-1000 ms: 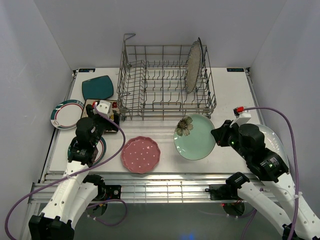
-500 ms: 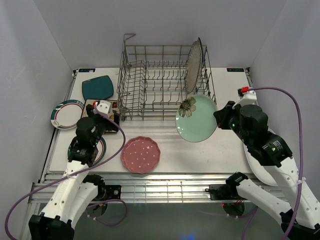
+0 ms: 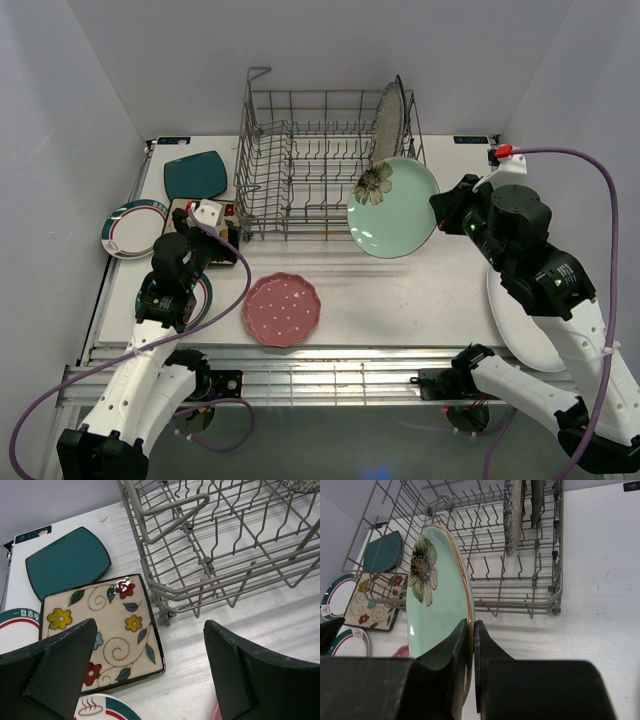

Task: Load the plates into the dish rack
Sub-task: Pick up the plate from the corner of the board, then insert the plate into the dish rack.

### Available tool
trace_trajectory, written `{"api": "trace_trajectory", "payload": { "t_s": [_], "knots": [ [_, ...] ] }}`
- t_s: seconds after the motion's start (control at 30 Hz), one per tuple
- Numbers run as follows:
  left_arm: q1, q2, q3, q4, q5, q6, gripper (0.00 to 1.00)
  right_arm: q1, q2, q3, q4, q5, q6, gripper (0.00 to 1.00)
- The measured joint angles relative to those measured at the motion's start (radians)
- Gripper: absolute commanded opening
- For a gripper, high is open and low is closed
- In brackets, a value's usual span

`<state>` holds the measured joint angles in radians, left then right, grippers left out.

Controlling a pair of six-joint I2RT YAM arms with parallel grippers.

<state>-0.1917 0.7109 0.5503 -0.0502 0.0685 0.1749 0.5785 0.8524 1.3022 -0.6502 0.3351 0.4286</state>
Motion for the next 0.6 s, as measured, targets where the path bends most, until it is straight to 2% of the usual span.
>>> {"api": "trace_trajectory", "payload": {
  "t_s": [0.6],
  "knots": [
    [0.000,0.000,0.001,-0.002,-0.001,-0.001,0.98,0.000,0.193,0.050,0.209,0.146,-0.062,0.08]
  ]
}}
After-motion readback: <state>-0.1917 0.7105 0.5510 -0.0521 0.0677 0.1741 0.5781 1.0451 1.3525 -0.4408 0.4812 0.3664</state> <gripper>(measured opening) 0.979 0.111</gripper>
